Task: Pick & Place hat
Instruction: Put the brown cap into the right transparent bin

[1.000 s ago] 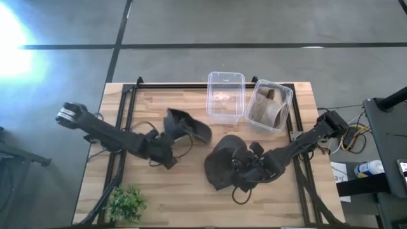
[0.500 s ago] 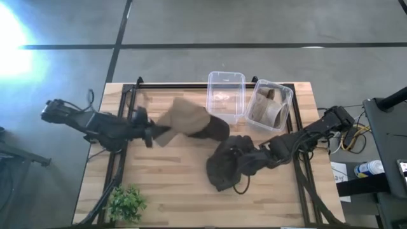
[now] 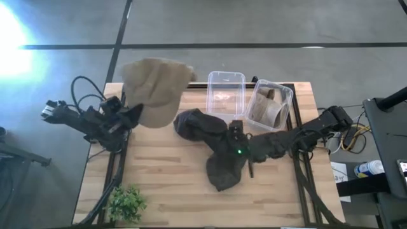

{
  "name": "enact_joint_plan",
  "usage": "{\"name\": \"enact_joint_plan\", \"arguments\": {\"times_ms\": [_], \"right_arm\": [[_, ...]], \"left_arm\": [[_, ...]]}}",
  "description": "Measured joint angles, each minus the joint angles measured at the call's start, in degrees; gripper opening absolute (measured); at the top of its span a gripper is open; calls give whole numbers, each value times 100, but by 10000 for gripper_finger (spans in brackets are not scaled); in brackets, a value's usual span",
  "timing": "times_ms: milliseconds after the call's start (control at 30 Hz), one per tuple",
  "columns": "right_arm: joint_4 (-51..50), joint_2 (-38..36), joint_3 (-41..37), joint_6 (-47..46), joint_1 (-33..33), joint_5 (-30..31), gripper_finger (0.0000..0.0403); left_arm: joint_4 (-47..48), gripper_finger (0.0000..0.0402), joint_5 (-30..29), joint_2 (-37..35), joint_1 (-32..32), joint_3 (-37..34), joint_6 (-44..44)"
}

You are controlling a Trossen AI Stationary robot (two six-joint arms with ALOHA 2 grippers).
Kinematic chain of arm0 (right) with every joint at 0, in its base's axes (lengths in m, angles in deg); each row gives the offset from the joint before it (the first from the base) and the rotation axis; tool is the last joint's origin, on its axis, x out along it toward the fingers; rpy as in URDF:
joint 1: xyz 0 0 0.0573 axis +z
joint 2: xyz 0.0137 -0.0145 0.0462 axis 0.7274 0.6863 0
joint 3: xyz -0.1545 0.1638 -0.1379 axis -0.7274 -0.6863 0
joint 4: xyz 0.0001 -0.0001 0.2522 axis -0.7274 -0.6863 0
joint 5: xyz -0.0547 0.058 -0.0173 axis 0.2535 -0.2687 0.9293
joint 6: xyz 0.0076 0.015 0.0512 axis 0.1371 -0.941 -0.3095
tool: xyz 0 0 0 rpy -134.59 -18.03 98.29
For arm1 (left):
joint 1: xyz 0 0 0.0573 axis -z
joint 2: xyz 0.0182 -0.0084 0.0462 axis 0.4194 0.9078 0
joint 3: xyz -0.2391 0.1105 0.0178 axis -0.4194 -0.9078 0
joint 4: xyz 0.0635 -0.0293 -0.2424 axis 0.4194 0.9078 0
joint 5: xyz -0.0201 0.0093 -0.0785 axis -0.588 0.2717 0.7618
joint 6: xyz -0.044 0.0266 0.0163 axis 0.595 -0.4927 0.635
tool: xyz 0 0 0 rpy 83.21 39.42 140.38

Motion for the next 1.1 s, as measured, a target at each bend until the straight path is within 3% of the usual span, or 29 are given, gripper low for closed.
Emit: {"name": "enact_joint_plan", "arguments": {"times_ms": [133,367,600,867,1100], "right_arm": [[1384,118,0,568,-256,-675,158],[1736,309,-8,616,-575,-1347,196],[3015,453,2,1455,-610,-2293,198],[3254,453,2,1638,-704,-2494,194],[3818,449,2,2122,-693,-2877,194]], "left_arm": [[-499,10,491,284,-107,10,-6],[-537,12,1407,951,-375,727,149],[-504,13,1840,1444,-661,1232,301],[-503,14,2435,2058,-1140,1808,1072],[-492,14,2586,2557,-1232,2111,1311]]}}
